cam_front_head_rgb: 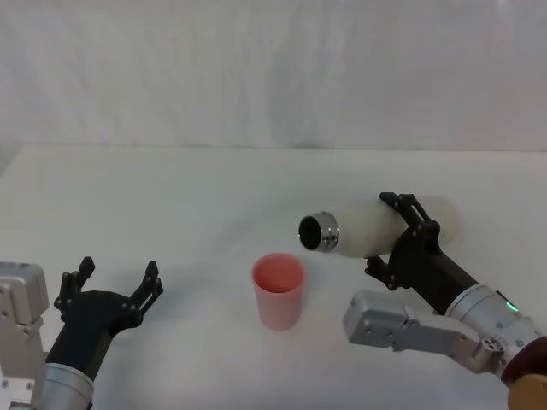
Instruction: Grasp the thermos with one hand and pour water into the cup lid.
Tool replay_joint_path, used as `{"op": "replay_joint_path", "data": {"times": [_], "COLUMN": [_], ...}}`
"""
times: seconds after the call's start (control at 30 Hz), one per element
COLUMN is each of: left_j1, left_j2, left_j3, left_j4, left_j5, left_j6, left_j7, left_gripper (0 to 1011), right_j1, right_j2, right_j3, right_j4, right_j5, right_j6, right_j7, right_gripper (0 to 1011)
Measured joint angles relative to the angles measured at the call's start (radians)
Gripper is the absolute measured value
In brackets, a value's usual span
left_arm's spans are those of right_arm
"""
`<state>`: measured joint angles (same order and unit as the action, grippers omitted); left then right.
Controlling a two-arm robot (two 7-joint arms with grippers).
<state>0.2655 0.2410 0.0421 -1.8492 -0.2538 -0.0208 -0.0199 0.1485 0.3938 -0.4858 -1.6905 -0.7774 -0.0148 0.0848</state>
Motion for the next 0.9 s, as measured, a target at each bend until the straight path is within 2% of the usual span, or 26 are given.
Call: {"op": "replay_joint_path", "data": {"times": [0.3, 0.5, 0.9], "left_j1": [0.0, 0.0, 0.0], "left_j2": [0.0, 0.0, 0.0], "left_j3": [0.0, 0.0, 0.0], "left_j4": [0.0, 0.0, 0.0], "left_j5": [0.0, 0.0, 0.0], "left_j6": [0.0, 0.0, 0.0], "left_j7": [0.0, 0.0, 0.0], "left_gripper": [1001, 1001, 1001], "right_j1": [0.017, 0.039, 0.071], "right_j2": [0.02, 0.034, 0.053], "right_j3": [-0.026, -0.046, -0.061], "right_j4": [0.0, -0.005, -0.018], "right_j5": [-0.055, -0.084, -0.089], "right_j6": [0.012, 0.026, 0.056], "right_j7": [0.013, 0.045, 0.116], "right_gripper": [958, 958, 958]}}
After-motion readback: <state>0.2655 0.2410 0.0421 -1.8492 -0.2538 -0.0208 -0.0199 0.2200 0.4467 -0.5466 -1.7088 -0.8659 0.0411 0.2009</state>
